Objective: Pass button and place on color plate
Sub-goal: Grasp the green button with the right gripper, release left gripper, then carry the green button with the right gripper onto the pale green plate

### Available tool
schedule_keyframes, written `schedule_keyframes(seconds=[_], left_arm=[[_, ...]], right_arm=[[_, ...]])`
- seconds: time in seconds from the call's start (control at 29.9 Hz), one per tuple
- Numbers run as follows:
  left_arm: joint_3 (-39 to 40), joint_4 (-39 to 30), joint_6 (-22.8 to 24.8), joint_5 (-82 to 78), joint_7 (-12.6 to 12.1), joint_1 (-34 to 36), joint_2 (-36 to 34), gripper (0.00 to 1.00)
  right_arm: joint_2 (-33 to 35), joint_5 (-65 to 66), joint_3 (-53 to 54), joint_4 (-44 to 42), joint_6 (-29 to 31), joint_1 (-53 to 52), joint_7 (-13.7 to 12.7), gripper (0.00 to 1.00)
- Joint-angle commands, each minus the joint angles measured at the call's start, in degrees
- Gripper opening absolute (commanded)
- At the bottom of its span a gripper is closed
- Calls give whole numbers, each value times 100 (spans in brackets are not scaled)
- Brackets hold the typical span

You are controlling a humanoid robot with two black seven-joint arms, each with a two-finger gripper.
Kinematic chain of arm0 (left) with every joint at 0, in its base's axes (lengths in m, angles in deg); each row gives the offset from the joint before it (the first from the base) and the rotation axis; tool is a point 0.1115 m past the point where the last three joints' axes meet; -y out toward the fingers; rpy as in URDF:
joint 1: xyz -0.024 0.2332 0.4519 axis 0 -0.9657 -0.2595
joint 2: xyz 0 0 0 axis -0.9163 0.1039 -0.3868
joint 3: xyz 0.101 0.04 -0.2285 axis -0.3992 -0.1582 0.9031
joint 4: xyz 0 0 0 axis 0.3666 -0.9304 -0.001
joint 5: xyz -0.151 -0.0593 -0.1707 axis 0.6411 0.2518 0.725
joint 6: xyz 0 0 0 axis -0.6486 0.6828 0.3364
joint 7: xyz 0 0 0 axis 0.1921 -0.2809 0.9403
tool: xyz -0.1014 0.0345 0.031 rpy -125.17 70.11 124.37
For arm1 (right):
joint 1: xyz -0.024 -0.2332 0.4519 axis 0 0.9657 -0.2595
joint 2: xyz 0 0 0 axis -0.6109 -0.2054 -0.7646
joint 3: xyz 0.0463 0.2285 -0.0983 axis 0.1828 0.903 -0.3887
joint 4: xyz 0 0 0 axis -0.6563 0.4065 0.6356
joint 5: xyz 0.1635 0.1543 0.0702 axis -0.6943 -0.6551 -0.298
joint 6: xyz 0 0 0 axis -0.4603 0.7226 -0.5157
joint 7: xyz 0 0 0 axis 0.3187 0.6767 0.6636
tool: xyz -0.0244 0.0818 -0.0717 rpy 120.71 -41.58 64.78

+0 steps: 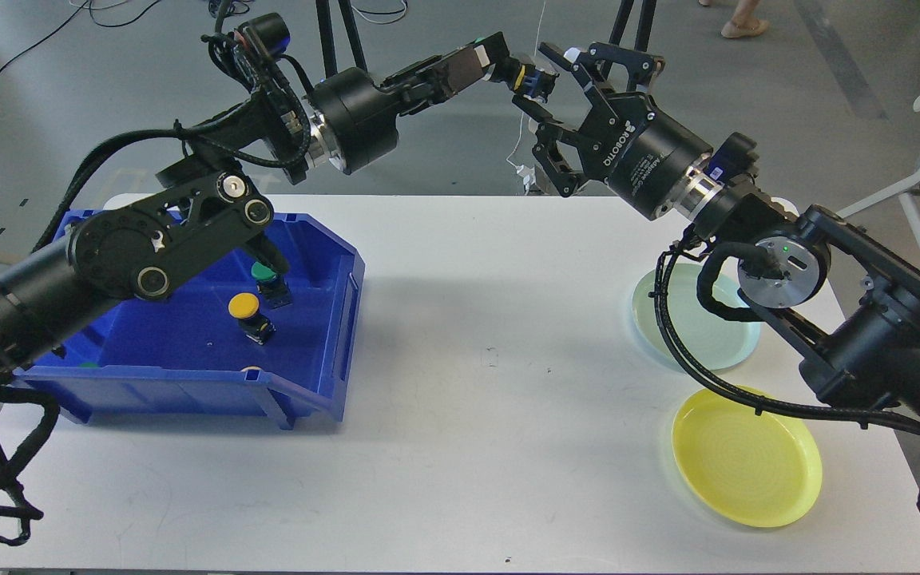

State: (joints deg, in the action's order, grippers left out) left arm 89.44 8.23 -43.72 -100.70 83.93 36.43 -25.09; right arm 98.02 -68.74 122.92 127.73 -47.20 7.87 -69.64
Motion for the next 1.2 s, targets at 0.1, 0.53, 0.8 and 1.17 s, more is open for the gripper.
schedule_keyframes(seconds=[0.1,0.53,0.8,1.17], left_arm=[[-9,-9,18,0,0,8,-6,27],[70,0,-34,35,9,8,82,87],[395,289,-43,613,70,-18,117,95],[940,1265,431,5015,18,-71,73,100]], right_arm=[[-1,0,9,-8,-8,0,-9,14],[78,0,62,18,0,0,-9,15],[770,0,193,71,0,158,0,15],[2301,0,193,36,18,1353,-35,16]])
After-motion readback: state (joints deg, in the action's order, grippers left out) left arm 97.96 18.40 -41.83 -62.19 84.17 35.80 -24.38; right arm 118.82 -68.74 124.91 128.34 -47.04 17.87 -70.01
